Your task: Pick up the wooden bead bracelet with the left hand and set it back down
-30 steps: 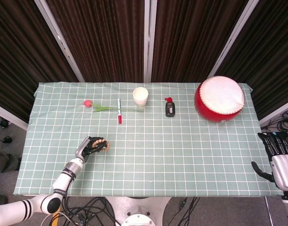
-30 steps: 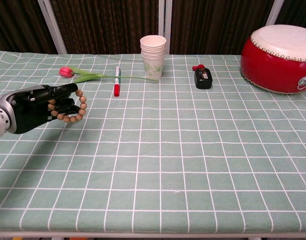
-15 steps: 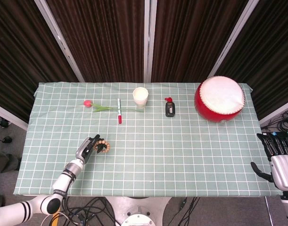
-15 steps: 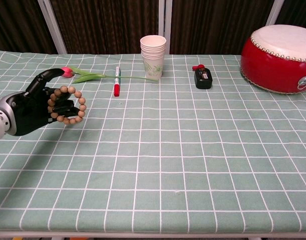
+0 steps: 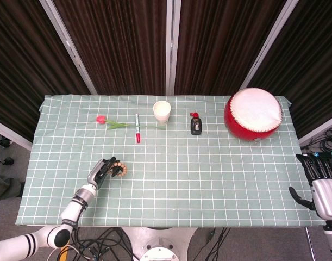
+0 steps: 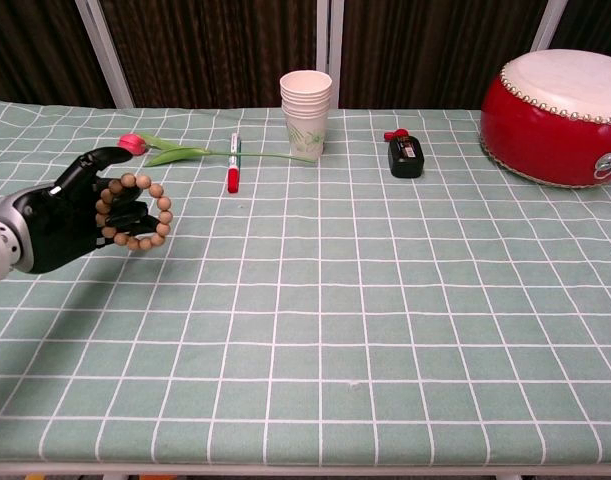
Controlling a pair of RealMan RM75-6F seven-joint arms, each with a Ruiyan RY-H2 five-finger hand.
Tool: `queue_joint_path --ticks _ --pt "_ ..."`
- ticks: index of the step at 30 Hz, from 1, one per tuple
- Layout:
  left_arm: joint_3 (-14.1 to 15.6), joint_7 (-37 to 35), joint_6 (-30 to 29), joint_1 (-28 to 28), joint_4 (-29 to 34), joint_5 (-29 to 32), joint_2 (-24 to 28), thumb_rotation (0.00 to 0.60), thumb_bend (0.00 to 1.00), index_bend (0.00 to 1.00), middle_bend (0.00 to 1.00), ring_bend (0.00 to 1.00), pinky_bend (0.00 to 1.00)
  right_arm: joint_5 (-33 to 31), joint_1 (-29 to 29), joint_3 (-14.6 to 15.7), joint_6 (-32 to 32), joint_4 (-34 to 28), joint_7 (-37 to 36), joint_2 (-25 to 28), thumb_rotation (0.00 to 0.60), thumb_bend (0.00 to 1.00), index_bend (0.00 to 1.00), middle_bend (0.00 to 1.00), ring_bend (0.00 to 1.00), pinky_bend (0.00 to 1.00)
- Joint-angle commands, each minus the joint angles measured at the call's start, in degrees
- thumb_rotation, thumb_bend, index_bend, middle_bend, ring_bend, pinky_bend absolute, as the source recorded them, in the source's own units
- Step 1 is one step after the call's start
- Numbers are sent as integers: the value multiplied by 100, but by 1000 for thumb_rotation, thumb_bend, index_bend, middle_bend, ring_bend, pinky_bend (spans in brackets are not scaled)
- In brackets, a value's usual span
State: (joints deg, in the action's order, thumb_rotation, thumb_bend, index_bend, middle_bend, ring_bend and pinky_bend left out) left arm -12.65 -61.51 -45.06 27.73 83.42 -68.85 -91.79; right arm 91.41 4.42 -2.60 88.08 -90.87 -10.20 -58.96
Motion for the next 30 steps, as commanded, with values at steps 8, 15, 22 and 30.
queue_joint_path --ticks 8,15,22,30 --pt "-43 23 22 -39 -36 -64 -40 293 495 778 836 490 76 -15 5 -5 -16 -1 2 -2 600 196 7 118 0 0" --pt "-78 69 34 -51 -25 -87 -39 324 533 759 820 489 78 -14 -3 -5 -1 5 -9 -4 600 196 7 118 0 0" --pt "-64 105 4 -59 15 -223 -28 330 579 661 761 485 79 -7 -17 -7 28 12 -45 5 600 196 7 118 0 0" --pt "-83 125 -27 -55 18 -259 -48 338 643 617 729 483 83 -10 -30 -4 39 18 -60 13 600 169 7 120 0 0"
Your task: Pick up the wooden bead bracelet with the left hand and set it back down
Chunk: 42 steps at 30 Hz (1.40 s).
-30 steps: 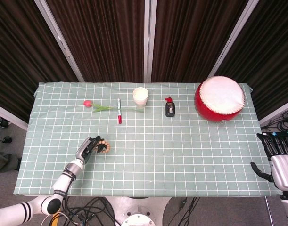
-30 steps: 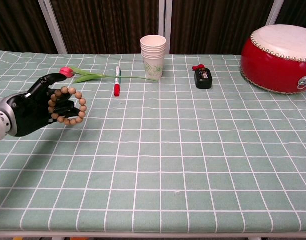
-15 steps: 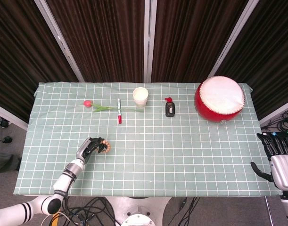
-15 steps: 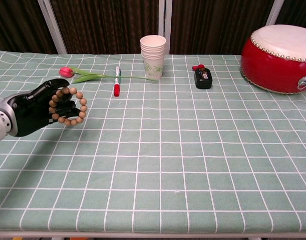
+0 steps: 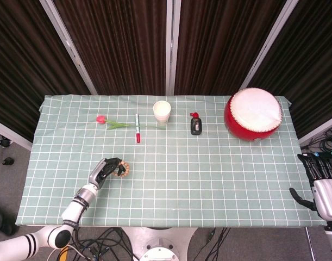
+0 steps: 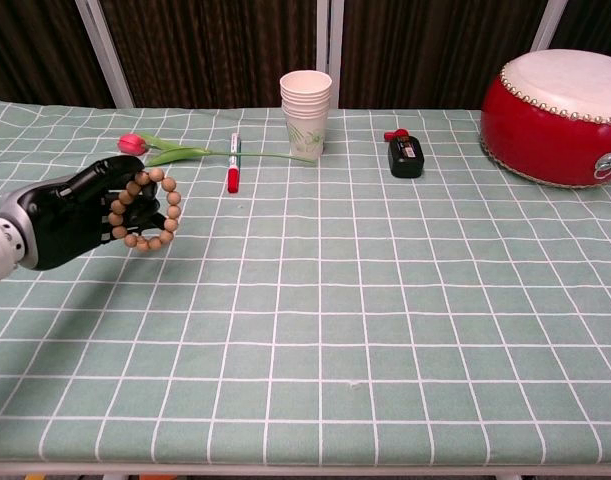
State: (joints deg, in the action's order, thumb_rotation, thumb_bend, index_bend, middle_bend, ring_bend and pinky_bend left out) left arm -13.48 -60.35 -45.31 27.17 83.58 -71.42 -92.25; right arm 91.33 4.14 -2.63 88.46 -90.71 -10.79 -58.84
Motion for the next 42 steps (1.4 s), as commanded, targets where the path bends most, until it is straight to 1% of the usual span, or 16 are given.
queue_joint_path --ticks 1,9,13,17,22,25,27,28,33,35,37,39,40,42 --pt "4 21 -7 3 -1 -13 -5 343 648 617 729 483 83 -5 -2 -2 1 5 -4 -1 600 169 7 120 0 0" --pt "4 2 45 19 28 -15 14 347 736 616 727 483 84 -5 -1 7 -19 19 -17 -5 600 162 7 123 0 0" --pt "28 -1 61 18 56 -43 30 369 751 629 740 483 85 -13 -5 15 -31 28 -26 -15 600 162 7 123 0 0" --pt "46 -3 40 16 89 -100 43 358 775 632 740 483 86 -12 -13 19 -23 43 -44 -26 600 162 7 124 0 0" --pt "68 -92 83 27 160 -161 89 342 841 615 720 483 86 -10 -12 24 -34 51 -61 -25 600 162 7 126 0 0" --pt "76 -145 98 37 180 -197 106 333 855 606 712 483 86 -16 -8 27 -51 51 -63 -24 600 159 7 129 0 0" --pt "79 -171 123 49 188 -207 124 301 872 598 705 479 86 -23 -6 29 -63 49 -63 -27 600 155 7 130 0 0" --pt "82 -191 126 52 195 -217 131 274 879 595 702 476 86 -23 -7 30 -65 48 -62 -28 600 155 7 130 0 0" --pt "97 -279 125 59 203 -270 152 185 879 589 696 473 87 -26 -3 24 -66 44 -53 -25 600 155 7 130 0 0" --pt "92 -338 107 52 206 -277 154 143 850 581 688 472 87 -26 -3 23 -67 37 -46 -23 600 155 6 131 0 0" --pt "93 -411 109 54 209 -300 162 73 812 571 678 465 87 -25 -3 22 -64 33 -44 -20 600 156 7 131 0 0" --pt "93 -468 119 59 205 -309 171 21 770 560 668 458 87 -24 -5 23 -64 30 -39 -20 600 156 7 131 0 0" --pt "97 -486 121 62 200 -322 176 5 744 556 664 456 87 -24 -5 24 -66 28 -37 -19 600 156 7 131 0 0" --pt "114 -489 112 67 182 -343 174 0 707 550 661 455 87 -28 -7 25 -67 28 -35 -22 600 155 7 132 0 0"
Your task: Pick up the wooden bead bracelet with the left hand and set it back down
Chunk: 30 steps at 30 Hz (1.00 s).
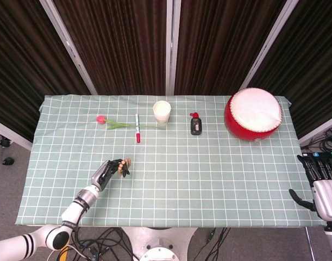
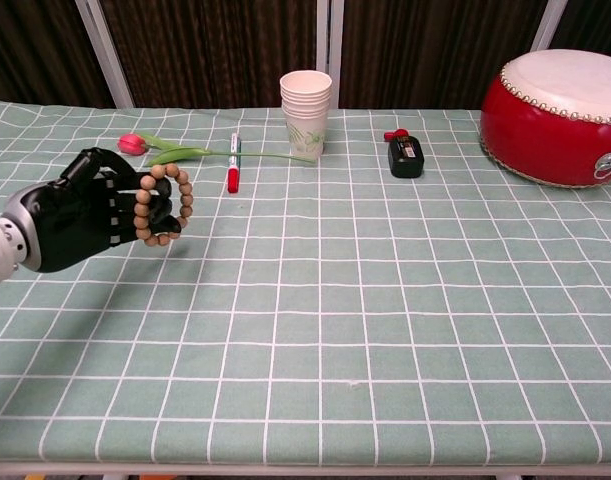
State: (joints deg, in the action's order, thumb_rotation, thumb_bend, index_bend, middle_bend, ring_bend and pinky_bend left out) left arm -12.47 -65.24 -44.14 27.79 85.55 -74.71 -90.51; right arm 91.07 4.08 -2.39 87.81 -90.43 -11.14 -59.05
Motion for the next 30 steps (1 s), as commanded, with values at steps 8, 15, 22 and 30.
queue_joint_path --ticks 8,15,22,30 --pt "37 62 -28 23 -58 32 -33 162 570 544 670 455 89 -20 15 -3 -40 11 -3 -9 600 156 7 133 0 0" --pt "68 43 -6 62 -60 -39 -7 334 548 532 662 454 86 -34 30 -8 -69 22 -4 -24 600 155 7 134 0 0" --pt "68 57 16 82 -72 27 -12 466 548 534 669 454 86 -51 23 -8 -72 10 18 -21 600 155 7 134 0 0" --pt "69 -8 14 71 -45 44 5 448 561 537 671 455 86 -45 24 -9 -68 8 28 -24 600 156 7 134 0 0"
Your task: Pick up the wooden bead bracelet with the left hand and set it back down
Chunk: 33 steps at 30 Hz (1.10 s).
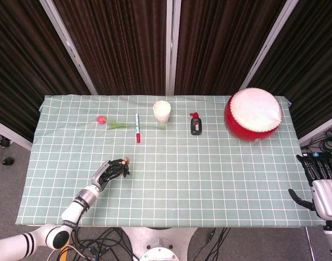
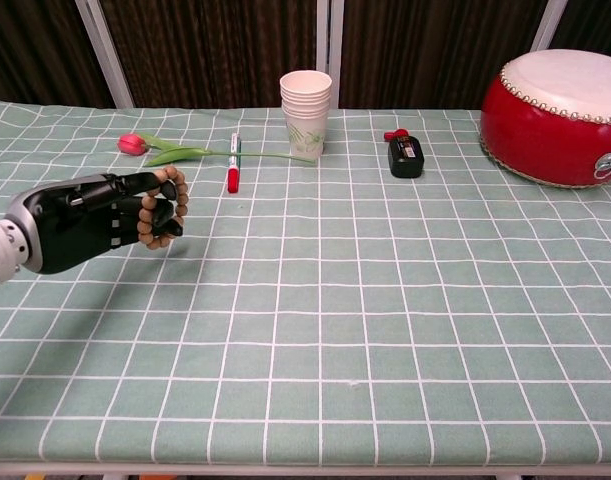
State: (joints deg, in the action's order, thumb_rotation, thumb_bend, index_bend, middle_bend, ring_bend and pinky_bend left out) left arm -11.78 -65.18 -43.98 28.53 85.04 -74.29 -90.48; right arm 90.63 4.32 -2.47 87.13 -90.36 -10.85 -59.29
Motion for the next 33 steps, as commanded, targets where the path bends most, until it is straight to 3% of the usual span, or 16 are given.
queue_joint_path --ticks 1,6,9,14,23,25,27,29,33 --pt "-3 -30 2 -4 12 6 5 432 564 537 671 455 86 -1 1 -2 0 1 -1 2 600 155 7 134 0 0" --pt "1 -98 13 6 34 -40 23 353 596 531 652 449 86 -2 -3 -6 11 3 -11 13 600 155 7 134 0 0" --pt "15 -110 3 20 45 -99 29 351 649 515 632 434 86 -8 -10 -4 15 7 -20 17 600 155 7 134 0 0" --pt "52 -96 -12 59 59 -213 48 461 689 481 599 412 86 -10 -26 -4 39 23 -40 17 600 156 7 135 0 0" --pt "146 -264 -20 155 26 -459 86 562 703 301 447 323 79 -27 -17 -9 12 55 -79 10 600 155 7 134 0 0" --pt "141 -355 -26 160 21 -448 83 469 704 289 440 318 79 -33 -12 -10 -1 59 -82 8 600 155 7 134 0 0" --pt "144 -439 -38 170 9 -469 94 315 699 288 440 318 78 -40 -12 -11 -6 62 -83 6 600 155 7 134 0 0" --pt "159 -520 -69 175 4 -518 110 210 670 288 441 318 79 -41 -11 -14 -4 63 -86 2 600 156 7 134 0 0" --pt "224 -295 -274 183 -126 -683 82 107 567 301 444 318 80 -37 -15 -8 -4 66 -85 -7 600 156 7 134 0 0"
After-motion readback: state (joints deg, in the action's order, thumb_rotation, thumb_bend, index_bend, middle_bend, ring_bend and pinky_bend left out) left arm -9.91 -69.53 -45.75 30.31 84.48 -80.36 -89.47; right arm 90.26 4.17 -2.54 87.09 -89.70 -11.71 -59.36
